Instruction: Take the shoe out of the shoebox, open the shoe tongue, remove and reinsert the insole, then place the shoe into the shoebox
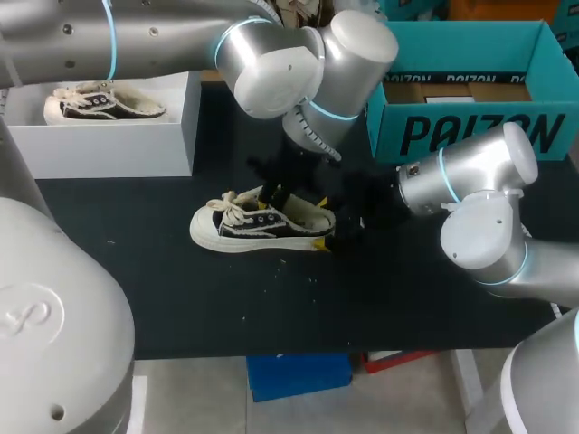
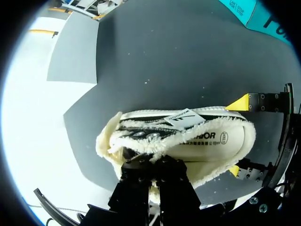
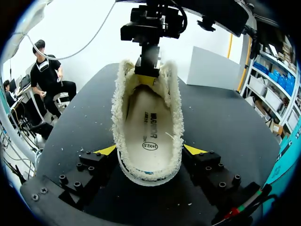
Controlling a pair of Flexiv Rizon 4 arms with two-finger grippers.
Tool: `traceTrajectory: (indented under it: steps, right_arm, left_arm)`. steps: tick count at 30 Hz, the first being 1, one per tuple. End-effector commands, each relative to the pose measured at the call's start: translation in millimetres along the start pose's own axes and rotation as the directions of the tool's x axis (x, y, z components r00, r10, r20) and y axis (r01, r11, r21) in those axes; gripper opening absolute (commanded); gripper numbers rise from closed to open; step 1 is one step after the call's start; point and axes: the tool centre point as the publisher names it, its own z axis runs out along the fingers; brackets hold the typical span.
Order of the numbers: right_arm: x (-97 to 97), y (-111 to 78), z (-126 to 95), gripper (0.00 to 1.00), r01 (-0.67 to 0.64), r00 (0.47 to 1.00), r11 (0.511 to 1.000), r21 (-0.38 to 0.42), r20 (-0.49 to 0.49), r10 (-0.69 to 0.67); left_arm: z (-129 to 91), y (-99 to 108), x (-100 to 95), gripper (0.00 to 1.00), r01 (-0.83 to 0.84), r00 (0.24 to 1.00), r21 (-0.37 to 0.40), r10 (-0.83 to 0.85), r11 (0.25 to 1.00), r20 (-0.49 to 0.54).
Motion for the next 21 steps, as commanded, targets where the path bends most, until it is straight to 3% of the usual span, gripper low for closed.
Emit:
traceTrajectory:
  steps: [1, 21]
  right_arm:
    - [-0.8, 0.4, 1, 0.0, -0.001, 1.0, 1.0, 0.0, 0.001, 0.001]
    - [-0.8, 0.4, 1, 0.0, -0.001, 1.0, 1.0, 0.0, 0.001, 0.001]
  left_arm:
    - [-10, 0, -11.7, 0.0, 0.017, 0.999, 0.019, -0.016, 1.0, -0.051]
    - [-37, 0, -49.5, 0.0, 0.134, 0.966, 0.118, -0.103, 0.984, -0.238]
